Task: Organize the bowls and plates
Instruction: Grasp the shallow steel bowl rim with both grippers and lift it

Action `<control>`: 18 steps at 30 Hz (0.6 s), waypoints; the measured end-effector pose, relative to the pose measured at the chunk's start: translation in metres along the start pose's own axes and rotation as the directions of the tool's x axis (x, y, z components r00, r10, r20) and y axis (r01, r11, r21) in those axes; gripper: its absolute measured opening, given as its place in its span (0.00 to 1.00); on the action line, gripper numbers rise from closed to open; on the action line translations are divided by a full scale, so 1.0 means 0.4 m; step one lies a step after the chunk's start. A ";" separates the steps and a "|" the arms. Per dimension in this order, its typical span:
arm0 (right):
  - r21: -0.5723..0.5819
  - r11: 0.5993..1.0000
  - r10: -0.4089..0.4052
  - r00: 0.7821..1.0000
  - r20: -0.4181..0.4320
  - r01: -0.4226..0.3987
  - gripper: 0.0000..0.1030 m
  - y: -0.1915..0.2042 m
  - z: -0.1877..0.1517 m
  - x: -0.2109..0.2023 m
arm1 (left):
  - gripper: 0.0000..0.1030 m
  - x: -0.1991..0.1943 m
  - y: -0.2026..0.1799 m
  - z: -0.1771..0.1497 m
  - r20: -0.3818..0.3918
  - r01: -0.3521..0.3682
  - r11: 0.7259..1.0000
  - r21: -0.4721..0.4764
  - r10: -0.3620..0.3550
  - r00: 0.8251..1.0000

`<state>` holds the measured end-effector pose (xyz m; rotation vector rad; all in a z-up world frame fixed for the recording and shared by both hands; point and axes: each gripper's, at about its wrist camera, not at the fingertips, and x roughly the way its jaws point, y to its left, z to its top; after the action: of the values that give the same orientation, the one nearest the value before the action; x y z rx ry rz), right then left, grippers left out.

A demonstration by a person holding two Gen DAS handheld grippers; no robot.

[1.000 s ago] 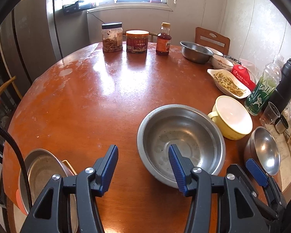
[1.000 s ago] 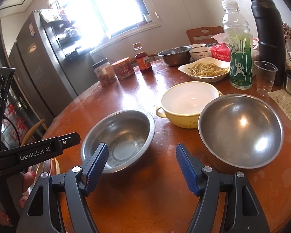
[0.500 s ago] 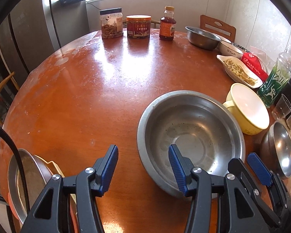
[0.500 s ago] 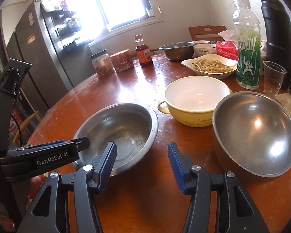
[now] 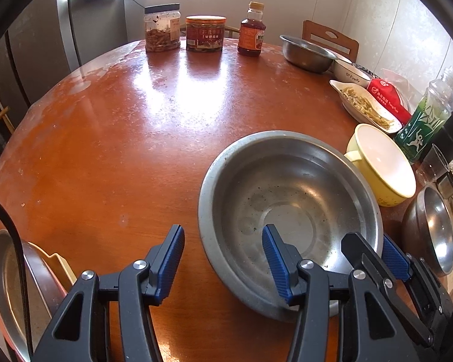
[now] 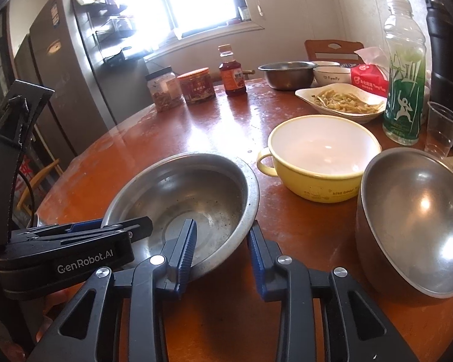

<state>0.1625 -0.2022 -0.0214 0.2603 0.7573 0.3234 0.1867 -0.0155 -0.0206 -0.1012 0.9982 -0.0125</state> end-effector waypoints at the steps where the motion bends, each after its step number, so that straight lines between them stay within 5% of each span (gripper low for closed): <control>1: -0.008 1.000 -0.003 1.000 0.002 0.003 0.34 0.004 0.000 -0.001 | 0.51 0.002 0.000 0.000 0.000 0.004 1.000 0.000 -0.004 1.000; 6: -0.030 1.000 0.001 1.000 0.005 0.000 0.34 0.012 -0.002 -0.005 | 0.39 -0.002 -0.007 -0.004 0.012 0.044 0.999 0.009 -0.044 0.999; 18: -0.018 1.000 0.015 1.000 -0.019 -0.016 0.34 -0.004 -0.005 -0.031 | 0.39 -0.035 -0.030 -0.043 0.009 0.050 0.998 0.041 -0.050 0.999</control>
<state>0.1528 -0.2083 -0.0156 0.2466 0.7705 0.3474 0.1651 -0.0279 -0.0168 -0.0889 0.9848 -0.0781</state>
